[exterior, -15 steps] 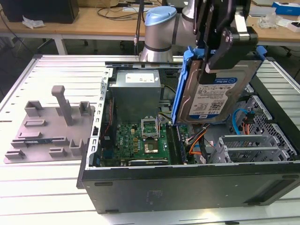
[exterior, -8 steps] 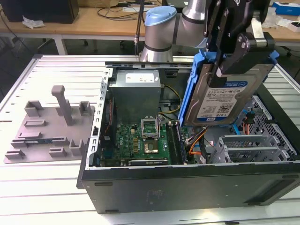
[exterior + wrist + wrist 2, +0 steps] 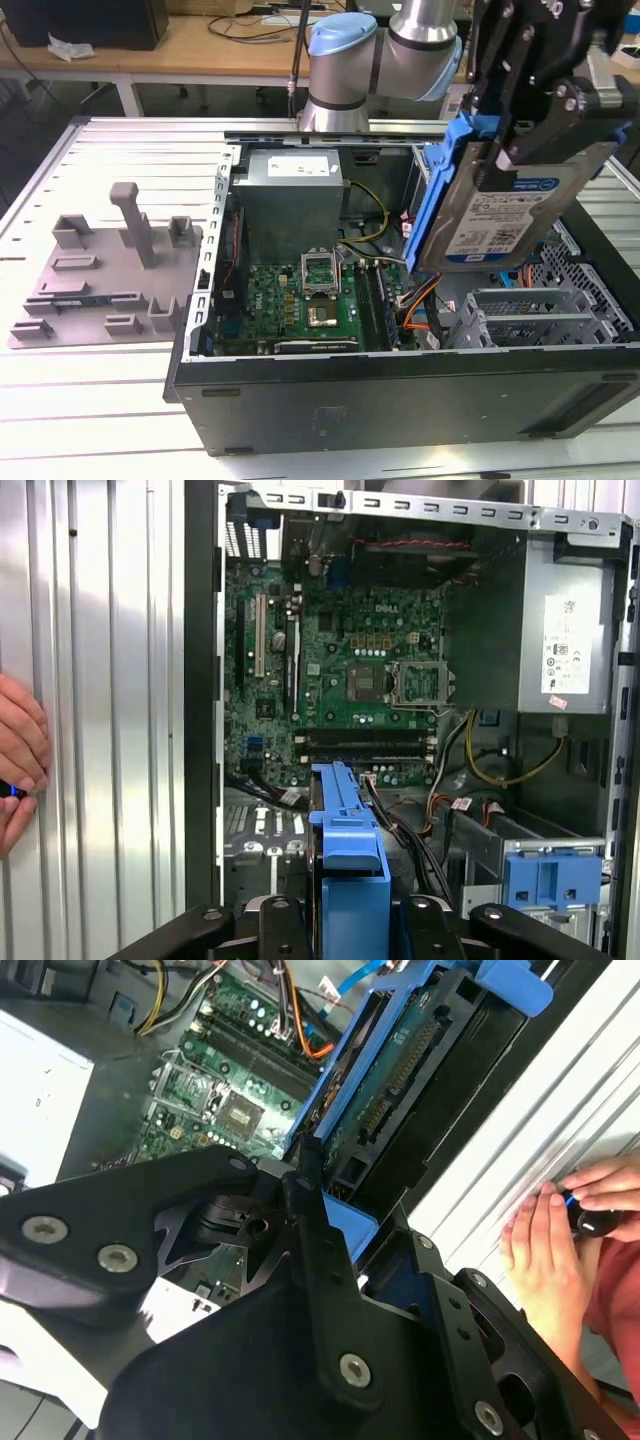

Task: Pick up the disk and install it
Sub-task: 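Insert the disk into the insertion slot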

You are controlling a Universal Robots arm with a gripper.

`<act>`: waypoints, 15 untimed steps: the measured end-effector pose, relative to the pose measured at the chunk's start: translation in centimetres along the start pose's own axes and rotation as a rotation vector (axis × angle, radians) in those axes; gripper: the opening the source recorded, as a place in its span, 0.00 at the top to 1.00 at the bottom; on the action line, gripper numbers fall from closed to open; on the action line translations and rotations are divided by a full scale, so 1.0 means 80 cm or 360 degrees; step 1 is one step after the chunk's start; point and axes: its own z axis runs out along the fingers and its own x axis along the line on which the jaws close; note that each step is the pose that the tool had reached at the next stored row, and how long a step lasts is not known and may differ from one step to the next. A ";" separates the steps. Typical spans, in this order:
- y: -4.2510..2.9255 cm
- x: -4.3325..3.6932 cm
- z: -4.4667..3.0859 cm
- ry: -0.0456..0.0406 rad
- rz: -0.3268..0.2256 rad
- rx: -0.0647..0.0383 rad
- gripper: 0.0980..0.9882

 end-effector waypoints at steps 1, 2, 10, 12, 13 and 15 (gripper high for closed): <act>-0.0034 0.001 0.0001 0.0000 0.0000 0.0000 0.70; -0.0071 0.001 0.0002 0.0000 0.0000 0.0000 0.70; -0.0377 0.007 0.0014 -0.0001 0.0000 0.0000 0.70; -0.0452 0.008 0.0017 -0.0001 0.0000 0.0000 0.70; -0.0509 0.009 0.0019 -0.0001 0.0001 0.0000 0.70; -0.0571 0.010 0.0021 -0.0001 0.0001 0.0000 0.70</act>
